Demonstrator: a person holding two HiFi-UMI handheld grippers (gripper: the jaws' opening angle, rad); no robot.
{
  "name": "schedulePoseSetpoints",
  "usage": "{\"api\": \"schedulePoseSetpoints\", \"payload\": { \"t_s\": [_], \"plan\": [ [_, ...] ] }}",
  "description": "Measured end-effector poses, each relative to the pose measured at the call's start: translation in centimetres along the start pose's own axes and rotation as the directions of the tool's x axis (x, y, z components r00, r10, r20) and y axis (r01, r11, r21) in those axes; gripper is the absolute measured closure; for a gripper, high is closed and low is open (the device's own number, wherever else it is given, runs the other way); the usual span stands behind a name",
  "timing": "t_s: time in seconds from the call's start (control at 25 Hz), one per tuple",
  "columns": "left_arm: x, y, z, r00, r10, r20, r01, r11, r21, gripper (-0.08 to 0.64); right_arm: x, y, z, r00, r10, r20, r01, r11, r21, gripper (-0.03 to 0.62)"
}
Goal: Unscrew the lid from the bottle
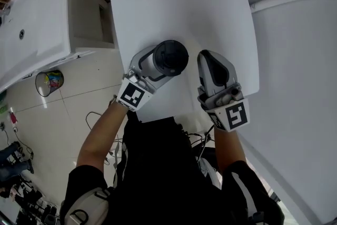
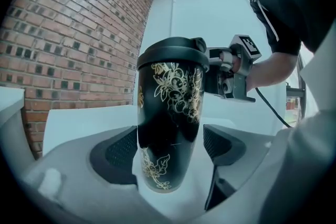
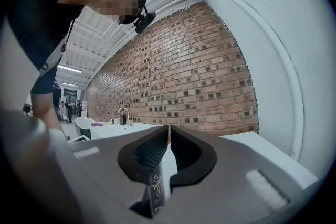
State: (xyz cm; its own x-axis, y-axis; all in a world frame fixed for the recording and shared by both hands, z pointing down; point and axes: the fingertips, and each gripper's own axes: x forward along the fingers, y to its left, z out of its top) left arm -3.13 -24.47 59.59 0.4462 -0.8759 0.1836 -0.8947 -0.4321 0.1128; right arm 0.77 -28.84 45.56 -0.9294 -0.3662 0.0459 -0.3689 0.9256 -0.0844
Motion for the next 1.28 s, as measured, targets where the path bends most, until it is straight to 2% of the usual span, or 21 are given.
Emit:
{"api": "schedulePoseSetpoints", "payload": {
  "t_s": [0.2, 0.32, 0.44, 0.6, 0.8, 0.96, 1.28],
  "plan": [
    [1.0, 0.9, -1.0, 0.999, 0.034, -0.009, -0.034, 0.999, 0.008, 0.156, -0.1, 0.4, -0.9, 0.999, 0.022, -0.028, -0.021, 0.999, 0.036, 0.556],
    [1.1, 0.6, -1.2, 1.000, 0.021, -0.010, -0.021, 0.999, 0.033, 0.172, -0.2, 0.7, -1.0, 0.998, 0.048, -0.039, -0.047, 0.998, 0.032, 0.510],
    [1.0, 0.4, -1.2, 1.000, 0.016, -0.014, -0.016, 1.000, 0.027, 0.184, -0.1, 1.2, -1.1, 0.996, 0.075, -0.038, -0.073, 0.996, 0.057, 0.405],
    [1.1, 0.5, -1.4, 1.000, 0.006, -0.031, -0.005, 1.000, 0.021, 0.187, 0.8, 2.9, -1.3, 0.992, 0.122, -0.033, -0.119, 0.990, 0.069, 0.222],
    [1.1, 0.5, -1.6, 0.999, 0.003, -0.038, -0.002, 1.000, 0.031, 0.189, 2.7, 5.4, -2.1, 0.986, 0.152, -0.066, -0.151, 0.988, 0.019, 0.082],
    [1.2, 0.4, -1.6, 0.999, 0.002, -0.034, -0.001, 1.000, 0.029, 0.189, 3.4, 6.6, -3.8, 0.975, 0.187, -0.118, -0.189, 0.982, -0.002, 0.064],
    [1.1, 0.3, -1.2, 0.999, -0.005, -0.036, 0.006, 1.000, 0.021, 0.189, 4.8, 7.2, -4.3, 0.971, 0.203, -0.128, -0.211, 0.976, -0.058, 0.072]
  ]
}}
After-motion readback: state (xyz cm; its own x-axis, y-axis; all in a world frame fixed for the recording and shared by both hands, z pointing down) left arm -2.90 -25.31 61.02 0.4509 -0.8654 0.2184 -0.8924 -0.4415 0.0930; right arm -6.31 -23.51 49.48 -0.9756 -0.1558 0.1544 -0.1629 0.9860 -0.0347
